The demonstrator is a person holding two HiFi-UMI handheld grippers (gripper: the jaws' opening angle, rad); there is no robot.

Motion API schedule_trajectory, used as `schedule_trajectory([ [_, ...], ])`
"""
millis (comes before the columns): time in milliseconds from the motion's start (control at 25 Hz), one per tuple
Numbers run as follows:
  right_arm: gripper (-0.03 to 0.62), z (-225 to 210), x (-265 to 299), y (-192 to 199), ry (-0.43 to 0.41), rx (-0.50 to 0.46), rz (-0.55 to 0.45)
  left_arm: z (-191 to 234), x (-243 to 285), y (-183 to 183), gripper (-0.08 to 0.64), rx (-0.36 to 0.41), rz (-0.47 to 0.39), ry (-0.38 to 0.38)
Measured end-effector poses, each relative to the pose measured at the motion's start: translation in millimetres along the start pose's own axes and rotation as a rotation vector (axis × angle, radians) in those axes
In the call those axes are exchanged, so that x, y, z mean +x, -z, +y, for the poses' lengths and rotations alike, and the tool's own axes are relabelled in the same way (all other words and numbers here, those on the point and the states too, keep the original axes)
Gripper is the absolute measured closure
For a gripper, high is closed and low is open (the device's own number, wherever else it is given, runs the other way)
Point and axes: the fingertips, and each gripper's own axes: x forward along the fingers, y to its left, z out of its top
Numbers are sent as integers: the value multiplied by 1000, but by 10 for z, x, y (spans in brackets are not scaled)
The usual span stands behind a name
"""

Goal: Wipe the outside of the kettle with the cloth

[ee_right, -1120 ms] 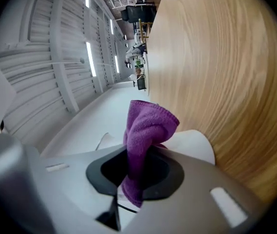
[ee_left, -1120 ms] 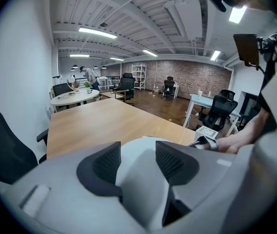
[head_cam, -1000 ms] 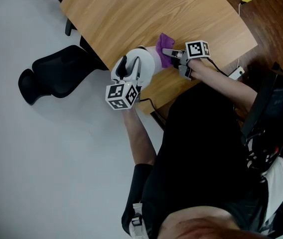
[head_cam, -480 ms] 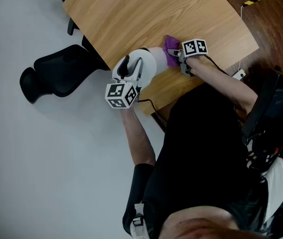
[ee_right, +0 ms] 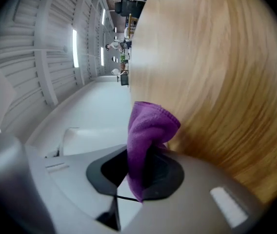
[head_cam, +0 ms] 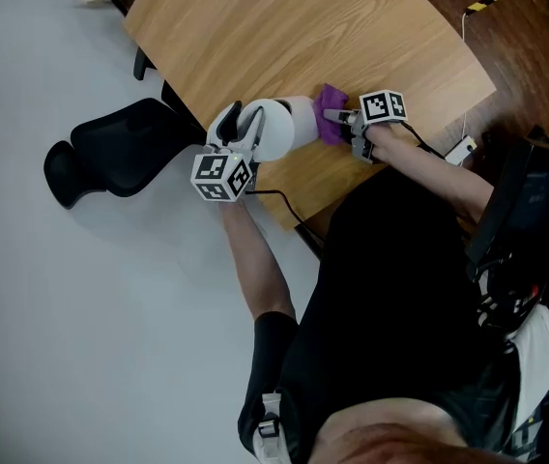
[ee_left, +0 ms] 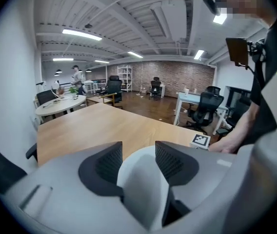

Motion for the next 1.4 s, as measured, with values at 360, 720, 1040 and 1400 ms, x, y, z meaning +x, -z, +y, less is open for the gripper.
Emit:
schedule_trajectory([
  [360,537,1709,-466,-85,-387,28,-124,25,-88,108,321,-30,37,-191],
  [720,536,1220,-137,99,-193,122,-46,-87,-85,119,333,15,24,-181],
  [1040,535,277,143,-151,-47,-15,2,-126,-122,156,336,47,6,-189],
  [1400,538,-365,189,-79,200,-136,113,-179,-154,174,339,112,-16,-125],
])
